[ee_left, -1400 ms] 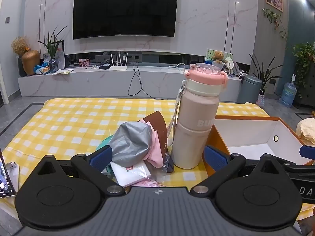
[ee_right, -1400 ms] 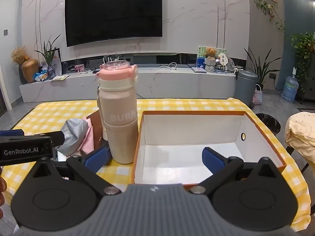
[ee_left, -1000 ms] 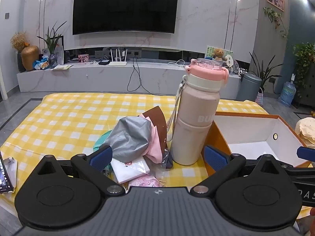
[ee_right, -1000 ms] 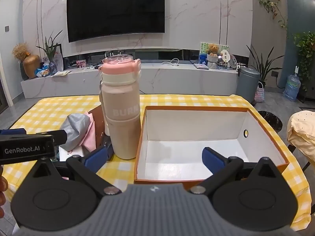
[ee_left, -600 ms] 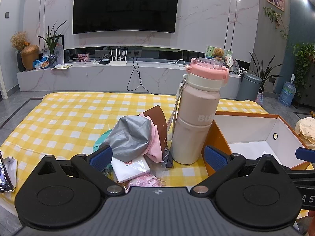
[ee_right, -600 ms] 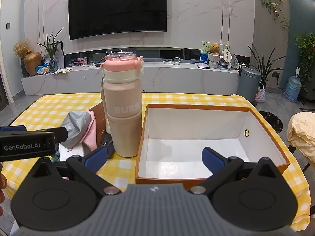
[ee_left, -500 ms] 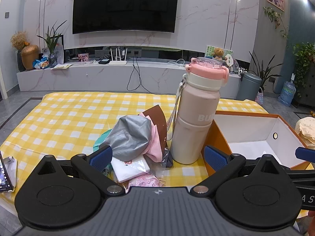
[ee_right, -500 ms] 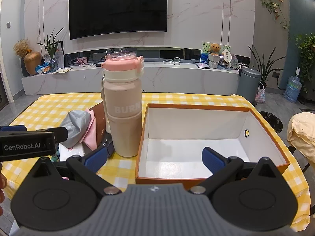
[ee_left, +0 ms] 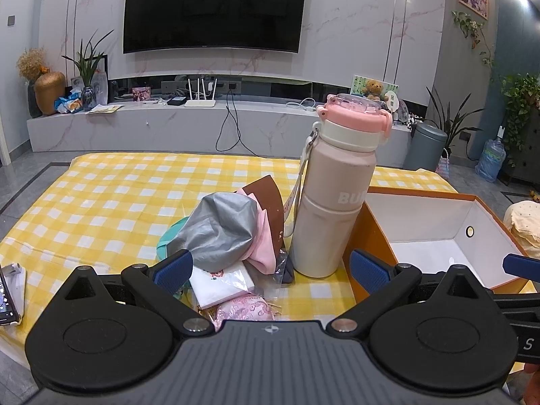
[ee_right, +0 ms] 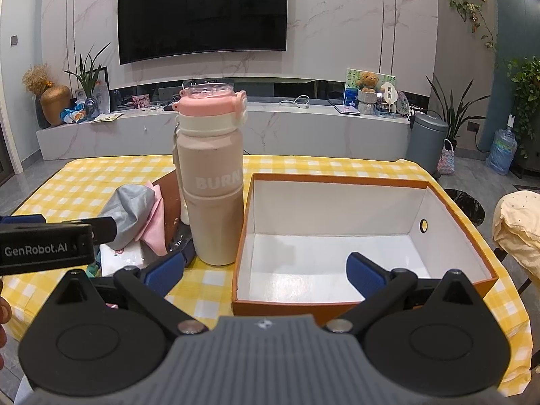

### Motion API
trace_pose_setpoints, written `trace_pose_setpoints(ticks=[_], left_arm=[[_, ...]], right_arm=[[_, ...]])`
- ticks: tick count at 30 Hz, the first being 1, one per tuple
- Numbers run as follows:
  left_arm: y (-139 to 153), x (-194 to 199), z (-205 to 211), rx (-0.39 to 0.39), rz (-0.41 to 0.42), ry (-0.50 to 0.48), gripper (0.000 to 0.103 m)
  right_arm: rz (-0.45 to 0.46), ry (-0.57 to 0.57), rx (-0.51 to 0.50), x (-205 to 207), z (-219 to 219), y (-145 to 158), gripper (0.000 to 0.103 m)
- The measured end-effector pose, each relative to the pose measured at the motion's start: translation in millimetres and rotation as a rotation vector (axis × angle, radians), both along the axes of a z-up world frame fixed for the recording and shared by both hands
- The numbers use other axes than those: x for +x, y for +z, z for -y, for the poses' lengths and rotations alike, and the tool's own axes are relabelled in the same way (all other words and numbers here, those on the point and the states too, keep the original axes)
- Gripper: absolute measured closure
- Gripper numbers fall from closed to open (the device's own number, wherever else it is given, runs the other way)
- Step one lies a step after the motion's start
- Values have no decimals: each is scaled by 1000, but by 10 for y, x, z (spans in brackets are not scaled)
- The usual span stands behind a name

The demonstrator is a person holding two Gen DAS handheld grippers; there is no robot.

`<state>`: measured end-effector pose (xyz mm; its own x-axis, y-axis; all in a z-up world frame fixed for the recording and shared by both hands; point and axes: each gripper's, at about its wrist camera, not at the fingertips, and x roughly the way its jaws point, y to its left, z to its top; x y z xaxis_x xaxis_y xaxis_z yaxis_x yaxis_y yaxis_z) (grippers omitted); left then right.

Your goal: Organize soft objects

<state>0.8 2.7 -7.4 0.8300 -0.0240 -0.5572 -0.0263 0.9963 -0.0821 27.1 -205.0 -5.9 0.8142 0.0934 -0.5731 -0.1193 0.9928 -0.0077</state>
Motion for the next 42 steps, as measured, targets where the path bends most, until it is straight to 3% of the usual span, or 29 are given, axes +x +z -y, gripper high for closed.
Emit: trace_pose_setpoints(ticks=[42], left_arm=[[1,20,11,-7,1,-2,0]], right_arm=[[-3,6,-21,14,-25,9,3]])
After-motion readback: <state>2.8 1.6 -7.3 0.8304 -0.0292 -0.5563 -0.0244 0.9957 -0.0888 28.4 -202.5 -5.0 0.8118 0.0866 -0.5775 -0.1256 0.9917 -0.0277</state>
